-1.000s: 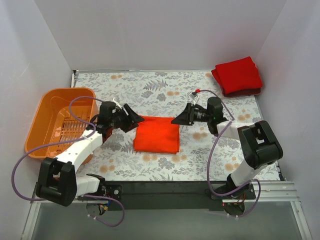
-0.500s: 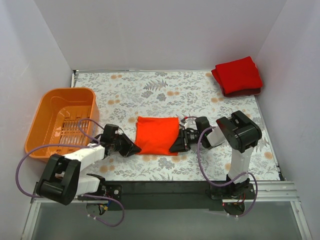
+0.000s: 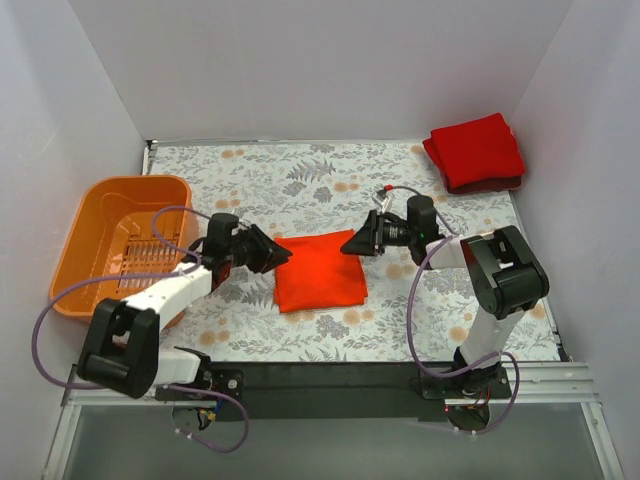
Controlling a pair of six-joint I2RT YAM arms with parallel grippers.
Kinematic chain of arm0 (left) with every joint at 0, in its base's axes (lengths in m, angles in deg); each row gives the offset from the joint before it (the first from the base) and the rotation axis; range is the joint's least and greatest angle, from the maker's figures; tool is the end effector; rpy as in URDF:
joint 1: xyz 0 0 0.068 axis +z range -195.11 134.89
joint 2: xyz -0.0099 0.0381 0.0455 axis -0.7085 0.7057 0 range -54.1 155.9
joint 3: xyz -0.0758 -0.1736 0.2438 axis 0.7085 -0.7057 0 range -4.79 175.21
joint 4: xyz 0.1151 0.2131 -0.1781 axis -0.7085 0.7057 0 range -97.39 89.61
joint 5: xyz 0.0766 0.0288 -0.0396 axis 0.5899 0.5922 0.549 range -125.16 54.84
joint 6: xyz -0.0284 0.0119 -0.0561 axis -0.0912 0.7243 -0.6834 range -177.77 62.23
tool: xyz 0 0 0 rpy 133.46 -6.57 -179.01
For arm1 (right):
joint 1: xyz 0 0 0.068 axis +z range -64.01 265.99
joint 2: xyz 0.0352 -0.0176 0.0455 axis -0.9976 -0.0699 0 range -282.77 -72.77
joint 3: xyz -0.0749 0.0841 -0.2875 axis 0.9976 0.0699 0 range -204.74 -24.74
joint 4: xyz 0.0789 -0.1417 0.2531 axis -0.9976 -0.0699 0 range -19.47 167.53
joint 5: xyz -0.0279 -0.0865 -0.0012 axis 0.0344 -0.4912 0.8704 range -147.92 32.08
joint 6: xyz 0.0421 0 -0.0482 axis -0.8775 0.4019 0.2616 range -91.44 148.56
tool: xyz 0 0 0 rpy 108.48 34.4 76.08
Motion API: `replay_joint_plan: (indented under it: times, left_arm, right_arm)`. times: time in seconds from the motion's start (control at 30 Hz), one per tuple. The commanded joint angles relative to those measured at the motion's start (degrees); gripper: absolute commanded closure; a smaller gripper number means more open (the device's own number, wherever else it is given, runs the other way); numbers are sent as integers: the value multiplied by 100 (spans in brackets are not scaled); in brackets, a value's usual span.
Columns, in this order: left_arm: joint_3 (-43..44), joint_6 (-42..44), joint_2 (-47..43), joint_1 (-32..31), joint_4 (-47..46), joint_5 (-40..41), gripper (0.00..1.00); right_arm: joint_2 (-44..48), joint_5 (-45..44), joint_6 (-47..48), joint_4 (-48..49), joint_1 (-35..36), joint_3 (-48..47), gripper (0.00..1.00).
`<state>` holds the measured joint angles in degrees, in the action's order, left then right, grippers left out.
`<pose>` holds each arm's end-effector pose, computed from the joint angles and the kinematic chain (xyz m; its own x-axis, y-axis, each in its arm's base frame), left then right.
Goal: Fold and stack the t-shirts
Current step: Fold the tshirt, then neatly place the folded tshirt to the corner
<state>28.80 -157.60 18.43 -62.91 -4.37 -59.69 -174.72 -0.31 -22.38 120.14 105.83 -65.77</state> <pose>0.2590 -0.1048 0.1876 -0.4550 -0.7953 0.4005 -0.7250 0.0698 -0.6852 0.3333 0.1647 0.1553 -0.9129 0.1129 -0.3922 -0.3602 0.2289 0.9043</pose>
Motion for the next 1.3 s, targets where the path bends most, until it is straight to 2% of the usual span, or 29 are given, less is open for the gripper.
replay_joint_plan:
  times: [0.0, 0.13, 0.3, 0.47, 0.63, 0.77, 0.83, 0.9, 0.97, 1.0, 1.03, 1.1, 1.17, 1.2, 1.27]
  left_arm:
    - [657, 245, 874, 66, -671, 124, 74]
    - [1325, 332, 2209, 145, -1006, 203, 76]
    - [1616, 403, 2880, 426, -1085, 607, 78]
    - [1590, 377, 3319, 576, -1059, 678, 80]
    - [1406, 385, 3145, 673, -1033, 608, 79]
    - [1572, 666, 2557, 673, -629, 712, 70]
    - [1721, 1035, 2154, 673, -103, 897, 59]
    - [1967, 1455, 1889, 664, 362, 1327, 45]
    - [2212, 1738, 1511, 647, 645, 1669, 38]
    - [2301, 1983, 1379, 586, 951, 1793, 34]
    - [2354, 2124, 1265, 515, 1085, 1916, 31]
    - [2521, 2327, 939, 227, 1496, 2320, 29]
    - [2583, 2573, 676, -81, 1735, 2662, 27]
    - [2618, 2644, 614, -501, 1936, 3021, 27]
    - [2671, 2749, 543, -977, 2148, 3331, 27]
  right_arm:
    - [-219, -512, -127, 134, 3, -728, 59]
    - [-1008, -1012, -215, 142, -15, -1379, 59]
    - [-1748, -1435, -215, 151, -85, -1714, 59]
    - [-2294, -1691, -145, 195, -234, -1619, 59]
    - [-1997, -1577, -39, 230, -454, -1364, 59]
    - [-1355, -1437, 66, 178, -603, -1144, 58]
    - [-900, -1375, 189, -32, -656, -968, 58]
    - [-408, -1444, 721, -880, -718, -872, 56]
    - [-72, -1611, 1276, -1761, -735, -880, 54]
    - [95, -1916, 1888, -2217, -744, -906, 53]
    - [445, -2128, 2260, -3240, -736, -984, 52]
    - [815, -2611, 2780, -4081, -735, -994, 48]
    - [1430, -3464, 3361, -4985, -753, -915, 44]
    - [1641, -4032, 3493, -5208, -753, -863, 42]
    - [2274, -4528, 3731, -5778, -797, -723, 35]
